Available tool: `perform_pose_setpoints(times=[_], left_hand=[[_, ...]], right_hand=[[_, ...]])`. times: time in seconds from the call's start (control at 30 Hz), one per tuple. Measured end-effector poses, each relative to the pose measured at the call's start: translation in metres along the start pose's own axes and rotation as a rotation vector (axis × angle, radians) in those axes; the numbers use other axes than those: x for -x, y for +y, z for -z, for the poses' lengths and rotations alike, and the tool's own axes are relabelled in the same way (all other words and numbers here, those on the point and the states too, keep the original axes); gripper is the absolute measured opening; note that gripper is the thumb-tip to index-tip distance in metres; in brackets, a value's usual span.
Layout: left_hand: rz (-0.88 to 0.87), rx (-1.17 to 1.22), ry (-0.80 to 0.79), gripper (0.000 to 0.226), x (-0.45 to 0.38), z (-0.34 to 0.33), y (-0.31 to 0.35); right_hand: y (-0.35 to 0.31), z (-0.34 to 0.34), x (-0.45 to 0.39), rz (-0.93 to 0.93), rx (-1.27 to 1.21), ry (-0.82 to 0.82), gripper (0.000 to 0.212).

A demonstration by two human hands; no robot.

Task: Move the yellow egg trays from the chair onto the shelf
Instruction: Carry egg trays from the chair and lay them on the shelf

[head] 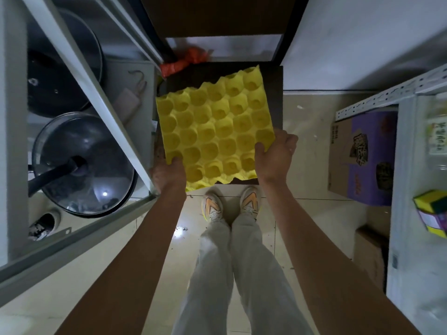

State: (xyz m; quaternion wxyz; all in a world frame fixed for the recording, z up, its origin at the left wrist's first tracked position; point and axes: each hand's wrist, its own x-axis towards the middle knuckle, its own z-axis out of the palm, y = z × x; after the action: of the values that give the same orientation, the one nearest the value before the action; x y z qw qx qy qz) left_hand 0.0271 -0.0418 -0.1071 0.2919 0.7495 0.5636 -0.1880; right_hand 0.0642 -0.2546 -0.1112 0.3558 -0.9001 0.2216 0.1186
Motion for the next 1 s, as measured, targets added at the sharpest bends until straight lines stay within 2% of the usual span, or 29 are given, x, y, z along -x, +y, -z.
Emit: perform_pose_setpoints(times=[0.2, 0.4, 0.57, 0.67, 0.73, 0.87, 1.0], left_hand=[[-0.048, 0.090, 0.058, 0.039, 0.000, 0.008, 0.000], [-0.030, 0.091, 0.071, 0.059, 0.003, 0.022, 0.011], [-0.115, 0.221, 0.150, 0.062, 0.028, 0.063, 0.023], [-0.258, 0.249, 0.150, 0.042, 0.053, 0.093, 0.040], [-0.368, 0.265, 0.117, 0.031, 0.082, 0.107, 0.058], [-0.565, 0.168, -0.010, 0.036, 0.171, 0.119, 0.079], [-0.825, 0.011, -0.383, 0.024, 0.292, 0.128, 0.077]], right_hand=[[-0.011, 0.011, -0.008, 0.026, 0.084, 0.178, 0.022], [-0.026, 0.026, -0.013, 0.009, 0.142, 0.160, 0.019], [-0.039, 0.043, 0.007, 0.010, -0.070, 0.134, 0.017], [-0.043, 0.075, 0.032, 0.015, -0.201, 0.219, 0.010], [-0.038, 0.106, 0.055, -0.035, -0.326, 0.269, 0.011], [-0.014, 0.188, 0.130, -0.248, -0.480, 0.324, 0.016], [0.017, 0.289, 0.248, -0.533, -0.635, 0.553, 0.018]])
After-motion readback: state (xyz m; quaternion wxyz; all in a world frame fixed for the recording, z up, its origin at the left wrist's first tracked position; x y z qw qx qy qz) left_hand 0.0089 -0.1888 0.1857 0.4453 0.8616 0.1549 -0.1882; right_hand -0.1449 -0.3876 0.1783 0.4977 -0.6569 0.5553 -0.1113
